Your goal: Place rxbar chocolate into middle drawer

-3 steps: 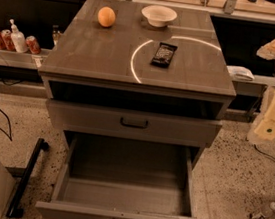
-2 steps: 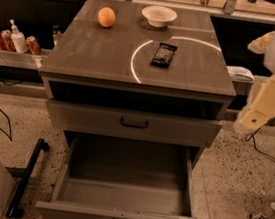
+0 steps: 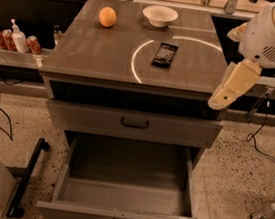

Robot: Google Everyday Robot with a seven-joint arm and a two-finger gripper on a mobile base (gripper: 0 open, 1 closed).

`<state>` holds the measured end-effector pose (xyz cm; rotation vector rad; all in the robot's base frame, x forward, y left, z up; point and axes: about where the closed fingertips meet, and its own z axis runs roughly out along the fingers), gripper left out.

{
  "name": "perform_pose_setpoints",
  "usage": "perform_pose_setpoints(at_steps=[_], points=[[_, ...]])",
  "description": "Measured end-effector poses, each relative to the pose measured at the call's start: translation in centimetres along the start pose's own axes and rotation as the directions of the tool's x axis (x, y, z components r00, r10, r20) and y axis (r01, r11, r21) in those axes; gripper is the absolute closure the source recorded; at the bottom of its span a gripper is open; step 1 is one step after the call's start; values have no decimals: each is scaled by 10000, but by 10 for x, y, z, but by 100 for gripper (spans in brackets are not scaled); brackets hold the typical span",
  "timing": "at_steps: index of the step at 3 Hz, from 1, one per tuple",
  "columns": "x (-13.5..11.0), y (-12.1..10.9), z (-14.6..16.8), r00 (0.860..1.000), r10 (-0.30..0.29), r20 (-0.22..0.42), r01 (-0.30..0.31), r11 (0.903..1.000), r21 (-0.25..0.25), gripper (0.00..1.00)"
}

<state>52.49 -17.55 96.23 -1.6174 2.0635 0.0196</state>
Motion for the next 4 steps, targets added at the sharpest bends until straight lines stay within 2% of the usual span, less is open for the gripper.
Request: perform_pose_setpoints(at_steps=[1,2,3,4], points=[[0,-2,3,10000,22,26,-22,10000,7,0],[2,-1,7,9995,315,17,-315,9995,-7,0],[-4,-6,38,9964,611,583,-606,9981,-102,0],[-24,-41,78,9769,919,1928,-1002,9944,336,0]])
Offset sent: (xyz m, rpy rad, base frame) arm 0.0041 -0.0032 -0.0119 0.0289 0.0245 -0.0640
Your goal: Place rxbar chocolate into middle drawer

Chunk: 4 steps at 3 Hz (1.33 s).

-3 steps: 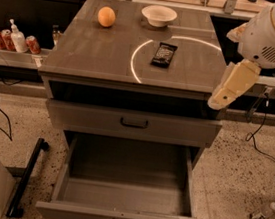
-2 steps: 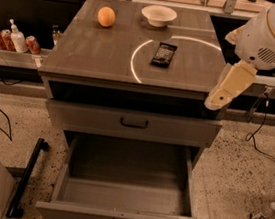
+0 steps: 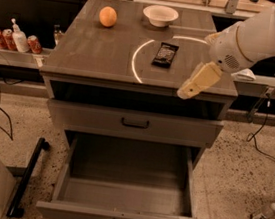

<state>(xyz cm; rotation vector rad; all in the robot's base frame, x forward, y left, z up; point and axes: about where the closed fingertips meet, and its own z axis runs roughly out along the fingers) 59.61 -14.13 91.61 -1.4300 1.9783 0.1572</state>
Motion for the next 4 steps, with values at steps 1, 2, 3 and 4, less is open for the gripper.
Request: perform_pose_setpoints(at_steps=[1,2,3,4], points=[[-11,-28,42,9964,106,842,-115,9999,107,0],[-21,-57,80,9907,96,1357,-113,9999,119,0],[-30,-79,117,9847,108,1741,-78,9998,-176,0],[-31,-98,148,9793,433,1977,-333,9980,-535,0]])
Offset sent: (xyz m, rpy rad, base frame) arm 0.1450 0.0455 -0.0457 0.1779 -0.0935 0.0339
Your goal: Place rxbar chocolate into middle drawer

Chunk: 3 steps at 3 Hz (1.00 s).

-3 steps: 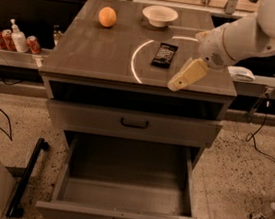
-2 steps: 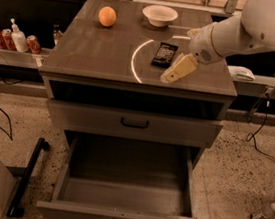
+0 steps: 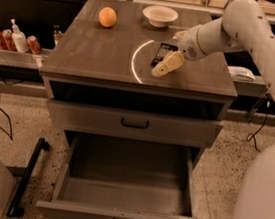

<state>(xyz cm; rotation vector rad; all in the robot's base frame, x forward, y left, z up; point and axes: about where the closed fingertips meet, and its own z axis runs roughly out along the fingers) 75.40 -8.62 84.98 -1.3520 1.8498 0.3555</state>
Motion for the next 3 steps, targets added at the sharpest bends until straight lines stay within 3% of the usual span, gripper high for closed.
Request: perform_pose_setpoints(at_steps=[2,3], points=[[13,-26,32,9970,711,300,-699,9968,-377,0],[18,-29,36,9948,925,422,-896,9938,-664,19]])
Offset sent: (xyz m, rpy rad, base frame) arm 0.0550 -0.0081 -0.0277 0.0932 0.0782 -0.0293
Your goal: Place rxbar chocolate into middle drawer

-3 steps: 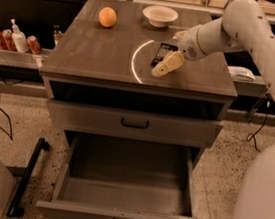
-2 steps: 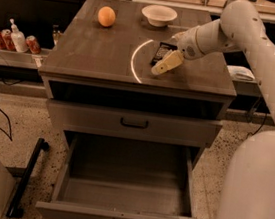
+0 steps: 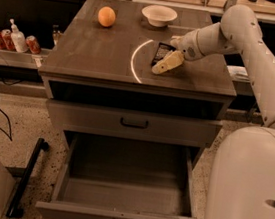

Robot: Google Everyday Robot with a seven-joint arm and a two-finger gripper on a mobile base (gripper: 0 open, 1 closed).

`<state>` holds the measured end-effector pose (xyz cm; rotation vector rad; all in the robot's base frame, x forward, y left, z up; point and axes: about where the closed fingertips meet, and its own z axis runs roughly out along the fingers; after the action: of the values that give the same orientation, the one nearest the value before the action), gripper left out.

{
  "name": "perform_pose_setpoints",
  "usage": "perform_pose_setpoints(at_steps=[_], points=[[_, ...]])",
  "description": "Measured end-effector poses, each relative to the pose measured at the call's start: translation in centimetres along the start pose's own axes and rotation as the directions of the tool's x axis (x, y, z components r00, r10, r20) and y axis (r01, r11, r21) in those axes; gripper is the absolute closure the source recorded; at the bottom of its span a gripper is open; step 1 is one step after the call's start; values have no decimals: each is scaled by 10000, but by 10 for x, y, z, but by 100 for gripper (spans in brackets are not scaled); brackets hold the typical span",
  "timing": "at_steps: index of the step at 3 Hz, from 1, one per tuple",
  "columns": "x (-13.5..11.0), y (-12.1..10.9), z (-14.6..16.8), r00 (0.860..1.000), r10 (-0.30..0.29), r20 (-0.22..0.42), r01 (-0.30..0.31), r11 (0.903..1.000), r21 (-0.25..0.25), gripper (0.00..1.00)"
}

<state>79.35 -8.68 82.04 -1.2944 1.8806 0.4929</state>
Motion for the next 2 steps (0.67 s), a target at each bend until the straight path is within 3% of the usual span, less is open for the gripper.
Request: perform_pose_setpoints(at_steps=[2], points=[[-2,2,-14,9998,-111,193,113,9999,-87,66]])
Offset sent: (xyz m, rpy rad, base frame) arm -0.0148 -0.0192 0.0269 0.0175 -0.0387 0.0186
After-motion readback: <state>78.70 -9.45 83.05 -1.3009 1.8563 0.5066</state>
